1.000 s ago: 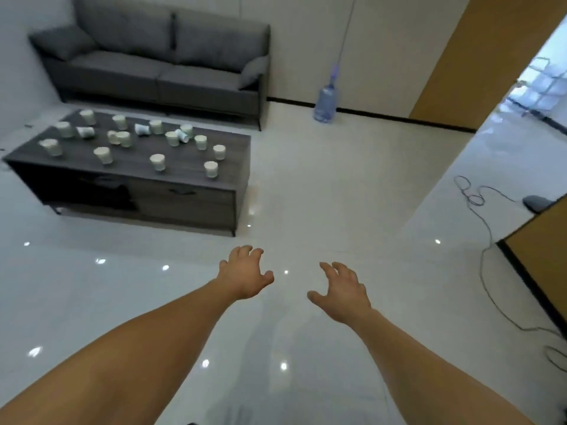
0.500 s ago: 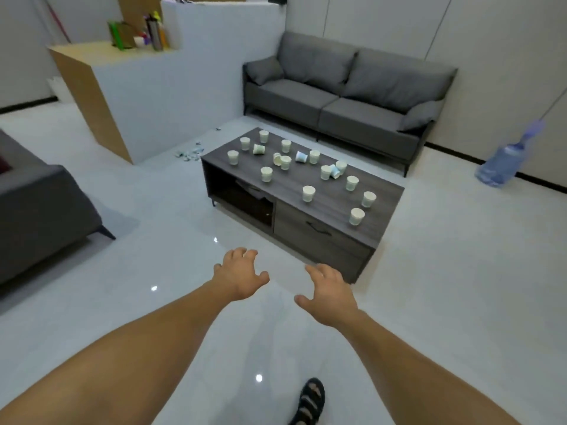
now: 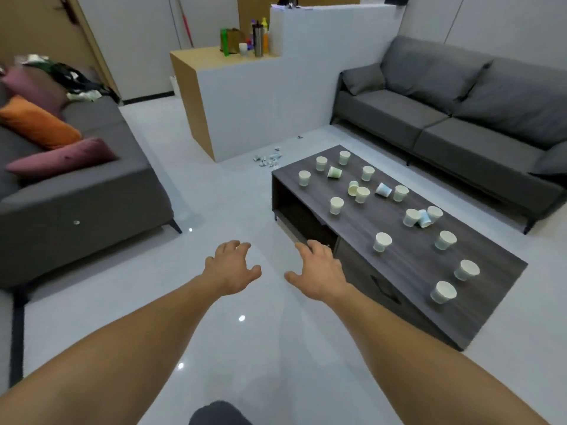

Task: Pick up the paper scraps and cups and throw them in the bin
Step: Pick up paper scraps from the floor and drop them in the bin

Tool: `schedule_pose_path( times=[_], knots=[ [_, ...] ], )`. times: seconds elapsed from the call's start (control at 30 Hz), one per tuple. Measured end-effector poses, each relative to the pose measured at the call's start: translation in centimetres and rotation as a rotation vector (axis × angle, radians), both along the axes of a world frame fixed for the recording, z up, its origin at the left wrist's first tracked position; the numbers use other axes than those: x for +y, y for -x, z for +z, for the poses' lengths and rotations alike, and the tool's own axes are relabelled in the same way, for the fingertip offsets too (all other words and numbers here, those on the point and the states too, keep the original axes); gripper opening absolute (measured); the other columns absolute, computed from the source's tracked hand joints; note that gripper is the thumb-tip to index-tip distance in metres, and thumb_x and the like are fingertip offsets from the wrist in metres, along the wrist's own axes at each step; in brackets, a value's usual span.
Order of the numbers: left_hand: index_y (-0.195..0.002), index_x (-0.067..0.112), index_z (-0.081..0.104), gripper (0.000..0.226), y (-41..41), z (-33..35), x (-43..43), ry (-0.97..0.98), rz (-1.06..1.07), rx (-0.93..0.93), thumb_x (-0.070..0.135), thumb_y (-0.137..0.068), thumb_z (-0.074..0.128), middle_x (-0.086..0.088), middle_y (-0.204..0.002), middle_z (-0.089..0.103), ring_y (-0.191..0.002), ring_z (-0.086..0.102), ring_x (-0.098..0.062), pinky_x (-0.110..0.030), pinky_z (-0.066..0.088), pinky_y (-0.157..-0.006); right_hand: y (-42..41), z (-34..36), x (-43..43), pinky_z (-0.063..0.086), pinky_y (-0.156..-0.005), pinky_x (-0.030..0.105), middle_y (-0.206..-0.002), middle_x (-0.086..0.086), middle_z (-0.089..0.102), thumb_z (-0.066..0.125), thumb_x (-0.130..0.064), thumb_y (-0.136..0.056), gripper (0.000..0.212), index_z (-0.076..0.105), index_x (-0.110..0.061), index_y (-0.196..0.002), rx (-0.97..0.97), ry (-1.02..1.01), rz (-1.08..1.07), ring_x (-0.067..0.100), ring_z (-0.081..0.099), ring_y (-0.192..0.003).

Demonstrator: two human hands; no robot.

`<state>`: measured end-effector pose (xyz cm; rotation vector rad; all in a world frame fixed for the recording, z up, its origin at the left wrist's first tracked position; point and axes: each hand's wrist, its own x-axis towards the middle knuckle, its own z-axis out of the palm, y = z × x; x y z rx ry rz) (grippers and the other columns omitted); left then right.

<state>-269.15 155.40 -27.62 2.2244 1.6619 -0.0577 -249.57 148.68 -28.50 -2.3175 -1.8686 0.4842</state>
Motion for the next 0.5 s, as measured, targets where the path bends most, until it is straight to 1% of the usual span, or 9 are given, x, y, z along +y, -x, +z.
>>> schedule_pose_path(
  times=[0.1, 0.23, 0.33, 0.5],
  knots=[
    [-0.148, 0.024, 0.024, 0.071, 0.4, -0.5, 4.9, 0.013, 0.065, -0.024, 0.055, -0.088, 0.047, -0.002, -0.155, 0.022, -0.143, 0.017, -0.024, -0.047, 0.025, -0.111, 0.5, -0.3, 6.1, 0.025, -0.113, 0.051, -0.159, 0.003, 0.016, 0.053, -0.061, -0.086, 0.081, 0.019, -0.030, -0.152, -0.010, 0.003, 0.067, 0.025, 0.013, -0.146],
    [-0.148, 0.024, 0.024, 0.072, 1.7, -1.8, 13.1, 0.037, 0.089, -0.025, 0.055, -0.088, 0.047, -0.002, -0.156, 0.021, -0.143, 0.017, -0.025, -0.048, 0.025, -0.112, 1.3, -0.8, 15.2, 0.023, -0.114, 0.052, -0.160, 0.003, 0.012, 0.052, -0.062, -0.085, 0.082, 0.017, -0.031, -0.152, -0.018, 0.036, 0.121, 0.025, 0.010, -0.146],
    [-0.147, 0.024, 0.026, 0.071, 2.9, -2.1, 20.2, 0.018, 0.106, -0.027, 0.056, -0.087, 0.046, -0.002, -0.156, 0.021, -0.143, 0.017, -0.025, -0.048, 0.024, -0.111, 2.0, -1.0, 21.6, 0.023, -0.114, 0.052, -0.160, 0.003, 0.012, 0.052, -0.062, -0.085, 0.081, 0.016, -0.033, -0.152, -0.011, 0.057, 0.107, 0.025, 0.009, -0.147],
    [-0.147, 0.024, 0.027, 0.071, 4.2, -1.2, 30.8, 0.008, 0.092, -0.023, 0.056, -0.086, 0.046, -0.002, -0.156, 0.022, -0.143, 0.018, -0.024, -0.048, 0.025, -0.110, 2.9, -0.7, 31.8, 0.024, -0.113, 0.049, -0.160, 0.001, 0.014, 0.052, -0.061, -0.085, 0.080, 0.019, -0.033, -0.152, 0.012, 0.068, 0.067, 0.023, 0.010, -0.146]
  ],
)
